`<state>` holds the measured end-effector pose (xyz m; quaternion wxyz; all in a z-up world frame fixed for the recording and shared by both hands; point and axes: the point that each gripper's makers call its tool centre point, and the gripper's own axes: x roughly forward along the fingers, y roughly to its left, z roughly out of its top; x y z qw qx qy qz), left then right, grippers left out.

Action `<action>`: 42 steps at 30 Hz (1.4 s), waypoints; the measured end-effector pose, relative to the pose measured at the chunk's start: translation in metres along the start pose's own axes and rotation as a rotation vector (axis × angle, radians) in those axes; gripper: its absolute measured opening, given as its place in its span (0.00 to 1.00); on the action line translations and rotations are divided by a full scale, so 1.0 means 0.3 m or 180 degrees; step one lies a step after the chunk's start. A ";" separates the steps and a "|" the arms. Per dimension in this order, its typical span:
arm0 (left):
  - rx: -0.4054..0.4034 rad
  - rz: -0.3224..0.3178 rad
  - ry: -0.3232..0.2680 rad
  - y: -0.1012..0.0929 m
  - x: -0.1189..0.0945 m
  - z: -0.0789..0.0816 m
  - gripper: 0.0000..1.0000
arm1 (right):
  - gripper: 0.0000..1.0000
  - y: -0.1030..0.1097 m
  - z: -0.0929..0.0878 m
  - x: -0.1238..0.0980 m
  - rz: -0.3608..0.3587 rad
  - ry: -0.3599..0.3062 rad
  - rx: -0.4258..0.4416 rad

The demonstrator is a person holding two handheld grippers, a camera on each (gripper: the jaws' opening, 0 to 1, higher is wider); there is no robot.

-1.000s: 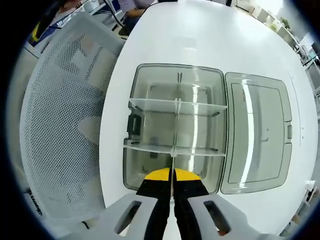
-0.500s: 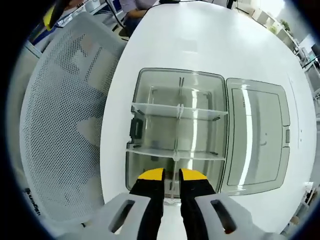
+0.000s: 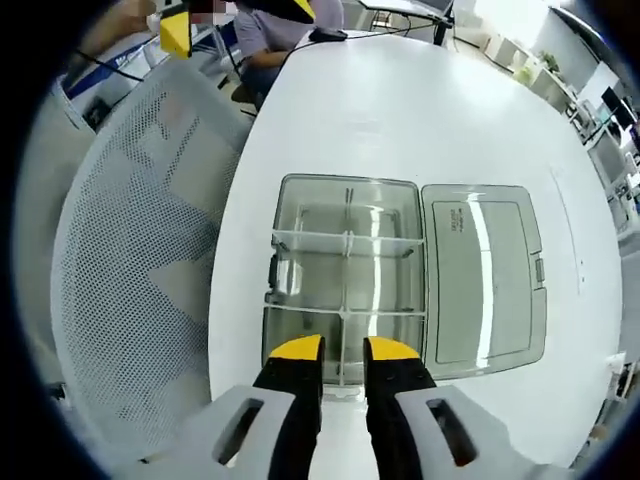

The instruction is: Insert the divider into the dual guide fixture by aligning both edges with the guide slots and pushing it downward to the bottom, including one-sided entry, uneven engagement, binding, and posture correction.

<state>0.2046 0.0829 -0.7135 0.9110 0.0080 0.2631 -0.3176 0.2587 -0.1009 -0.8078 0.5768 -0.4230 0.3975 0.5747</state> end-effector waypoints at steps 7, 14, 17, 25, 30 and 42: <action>0.0093 0.0103 0.0186 0.065 -0.054 -0.081 0.59 | 0.17 0.020 0.048 -0.036 -0.0106 -0.0451 0.0092; 0.0225 0.0055 0.0343 0.089 -0.060 -0.129 0.59 | 0.24 0.036 0.047 -0.066 -0.0171 -0.0731 0.0319; 0.0329 0.0015 0.0414 0.102 -0.047 -0.142 0.59 | 0.27 0.054 0.057 -0.080 -0.0192 -0.0893 0.0419; 0.0686 -0.0189 0.0631 0.132 0.023 -0.168 0.58 | 0.35 0.086 0.072 -0.117 -0.0326 -0.1226 0.0693; 0.0915 -0.0321 0.0795 0.162 0.080 -0.186 0.57 | 0.40 0.103 0.076 -0.147 -0.0429 -0.1435 0.0890; 0.1506 -0.0624 0.1178 0.218 0.201 -0.242 0.55 | 0.44 0.170 0.073 -0.215 -0.0605 -0.1716 0.1193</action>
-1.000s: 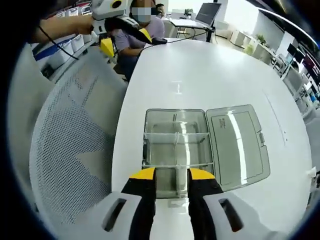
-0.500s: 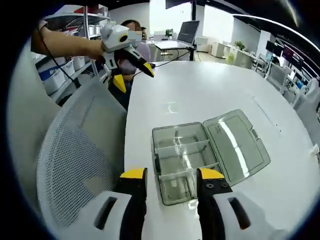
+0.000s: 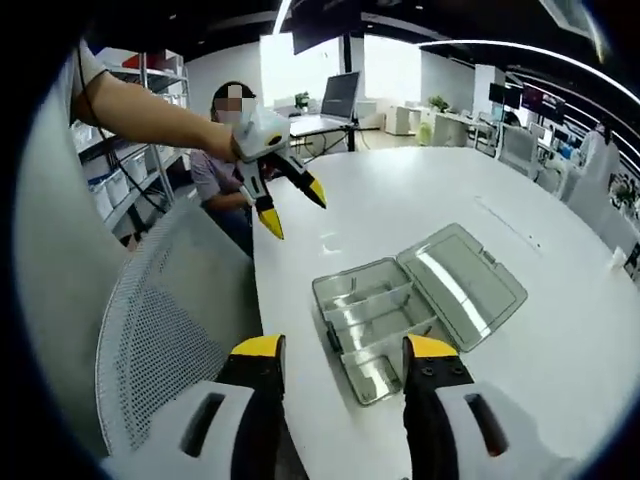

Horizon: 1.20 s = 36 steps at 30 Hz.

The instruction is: Insert the divider into the dual guide fixture by aligning both edges with the guide slots and pushing it downward to the bottom, including one-sided entry, uneven engagement, binding, and posture correction.

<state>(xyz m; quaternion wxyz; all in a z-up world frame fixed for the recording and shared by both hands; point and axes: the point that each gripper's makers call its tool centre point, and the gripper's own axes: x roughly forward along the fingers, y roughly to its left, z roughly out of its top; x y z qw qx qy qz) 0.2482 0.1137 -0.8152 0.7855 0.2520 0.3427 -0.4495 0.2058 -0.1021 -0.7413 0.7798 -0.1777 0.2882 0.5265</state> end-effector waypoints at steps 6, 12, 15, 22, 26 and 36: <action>0.0171 -0.0141 0.0099 0.033 0.041 -0.002 0.52 | 0.45 0.017 -0.003 -0.041 -0.0097 -0.0072 0.0095; 0.0347 -0.0271 0.0293 0.057 0.092 -0.051 0.49 | 0.45 0.027 -0.010 -0.077 -0.0176 -0.0119 0.0178; 0.0360 -0.0296 0.0307 0.069 0.107 -0.053 0.49 | 0.45 0.034 -0.012 -0.089 -0.0203 -0.0132 0.0214; 0.0497 -0.0452 0.0429 0.056 0.142 -0.065 0.47 | 0.45 0.039 -0.025 -0.104 -0.0224 -0.0132 0.0268; 0.0496 -0.0477 0.0444 0.071 0.152 -0.063 0.46 | 0.45 0.040 -0.020 -0.108 -0.0237 -0.0148 0.0275; 0.0566 -0.0624 0.0519 0.073 0.171 -0.072 0.40 | 0.45 0.048 -0.017 -0.103 -0.0244 -0.0177 0.0308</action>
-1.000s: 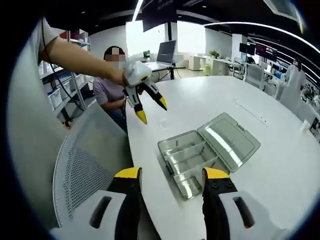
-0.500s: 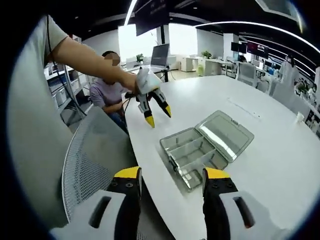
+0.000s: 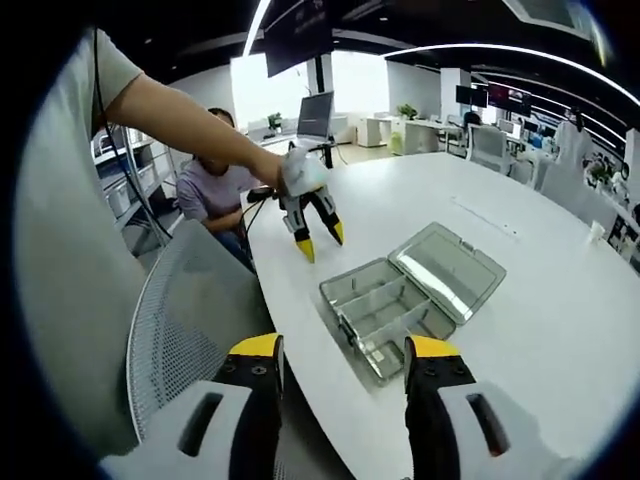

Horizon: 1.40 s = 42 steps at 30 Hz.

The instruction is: Insert the divider into the dual guide fixture by aligning both edges with the guide slots and pushing it downward to the bottom, including one-sided entry, uneven engagement, binding, and posture correction.

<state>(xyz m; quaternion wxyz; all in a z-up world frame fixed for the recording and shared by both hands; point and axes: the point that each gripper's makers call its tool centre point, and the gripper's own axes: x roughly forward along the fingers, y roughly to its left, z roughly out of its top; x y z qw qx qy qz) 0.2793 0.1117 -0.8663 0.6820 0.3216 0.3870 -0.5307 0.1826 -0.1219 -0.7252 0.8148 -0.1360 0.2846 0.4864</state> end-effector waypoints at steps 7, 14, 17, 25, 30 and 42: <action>-0.0096 -0.0017 0.0001 0.003 -0.002 0.000 0.35 | 0.44 0.007 -0.007 0.002 0.0015 0.0019 0.0002; -0.0095 0.0008 -0.0002 -0.002 -0.003 0.003 0.31 | 0.44 0.004 -0.008 0.000 0.0018 0.0012 0.0008; -0.0084 0.0012 -0.0004 -0.006 -0.001 0.007 0.31 | 0.44 0.006 -0.009 0.002 0.0024 0.0003 0.0027; -0.0093 0.0043 0.0022 -0.005 -0.001 0.007 0.30 | 0.43 0.013 -0.009 0.004 0.0049 -0.0013 0.0029; -0.0088 0.0043 0.0035 -0.016 -0.003 0.007 0.30 | 0.43 0.015 -0.012 0.004 0.0058 -0.0019 0.0038; -0.0083 0.0048 0.0050 -0.033 -0.017 0.010 0.30 | 0.43 0.021 -0.009 0.018 0.0110 -0.0059 0.0055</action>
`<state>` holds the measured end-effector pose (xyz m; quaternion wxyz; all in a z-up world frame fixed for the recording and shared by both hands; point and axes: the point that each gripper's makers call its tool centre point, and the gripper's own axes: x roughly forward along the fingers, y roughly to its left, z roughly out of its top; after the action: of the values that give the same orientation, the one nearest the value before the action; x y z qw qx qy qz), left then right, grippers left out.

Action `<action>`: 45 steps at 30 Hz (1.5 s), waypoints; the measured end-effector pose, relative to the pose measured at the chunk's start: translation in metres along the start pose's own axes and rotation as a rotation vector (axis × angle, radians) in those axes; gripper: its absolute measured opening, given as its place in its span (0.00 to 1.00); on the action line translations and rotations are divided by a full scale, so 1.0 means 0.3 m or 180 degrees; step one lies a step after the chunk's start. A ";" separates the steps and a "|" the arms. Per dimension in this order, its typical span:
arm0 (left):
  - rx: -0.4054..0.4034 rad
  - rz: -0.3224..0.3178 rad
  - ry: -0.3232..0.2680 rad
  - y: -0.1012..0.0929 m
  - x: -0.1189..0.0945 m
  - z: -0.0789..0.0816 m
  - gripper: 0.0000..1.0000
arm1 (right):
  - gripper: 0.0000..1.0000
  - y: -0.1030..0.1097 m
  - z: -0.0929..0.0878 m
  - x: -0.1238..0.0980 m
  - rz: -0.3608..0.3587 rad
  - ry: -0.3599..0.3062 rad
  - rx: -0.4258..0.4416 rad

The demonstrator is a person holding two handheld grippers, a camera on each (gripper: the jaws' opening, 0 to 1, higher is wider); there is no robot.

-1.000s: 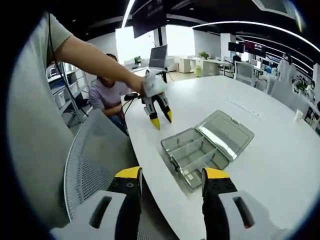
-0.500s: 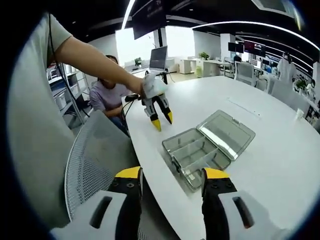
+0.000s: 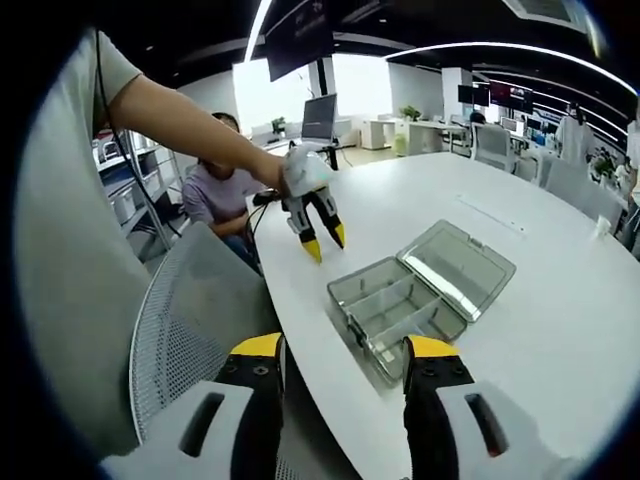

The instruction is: Insert the divider into the dual guide fixture by aligning both edges with the guide slots and pushing it downward to the bottom, including one-sided entry, uneven engagement, binding, and posture correction.

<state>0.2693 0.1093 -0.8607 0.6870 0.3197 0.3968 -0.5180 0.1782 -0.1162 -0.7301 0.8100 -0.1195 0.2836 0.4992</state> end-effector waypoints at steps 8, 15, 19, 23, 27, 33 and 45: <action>-0.0019 0.0016 -0.0015 -0.007 -0.015 0.007 0.29 | 0.43 0.000 0.001 0.012 0.0041 -0.0009 0.0014; -0.0033 0.0032 -0.0076 -0.024 -0.021 0.034 0.29 | 0.43 0.002 0.012 0.039 0.0106 -0.0047 0.0068; -0.0037 0.0041 -0.0133 -0.040 -0.030 0.060 0.29 | 0.43 -0.003 0.022 0.052 0.0140 -0.0069 0.0101; -0.0009 0.0060 -0.0206 -0.054 -0.040 0.091 0.29 | 0.43 -0.005 0.037 0.072 0.0181 -0.0101 0.0154; 0.0001 0.0083 -0.0265 -0.066 -0.054 0.119 0.29 | 0.42 -0.007 0.044 0.097 0.0228 -0.0104 0.0182; 0.0050 0.0129 -0.0343 -0.081 -0.084 0.159 0.29 | 0.41 -0.007 0.062 0.133 0.0302 -0.0122 0.0245; 0.0167 0.0239 -0.0512 -0.104 -0.152 0.258 0.29 | 0.39 -0.010 0.105 0.199 0.0415 -0.0138 0.0361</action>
<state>0.2489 0.0561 -0.7844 0.7270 0.3096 0.3145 -0.5261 0.2120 -0.0584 -0.7394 0.7872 -0.0438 0.3011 0.5365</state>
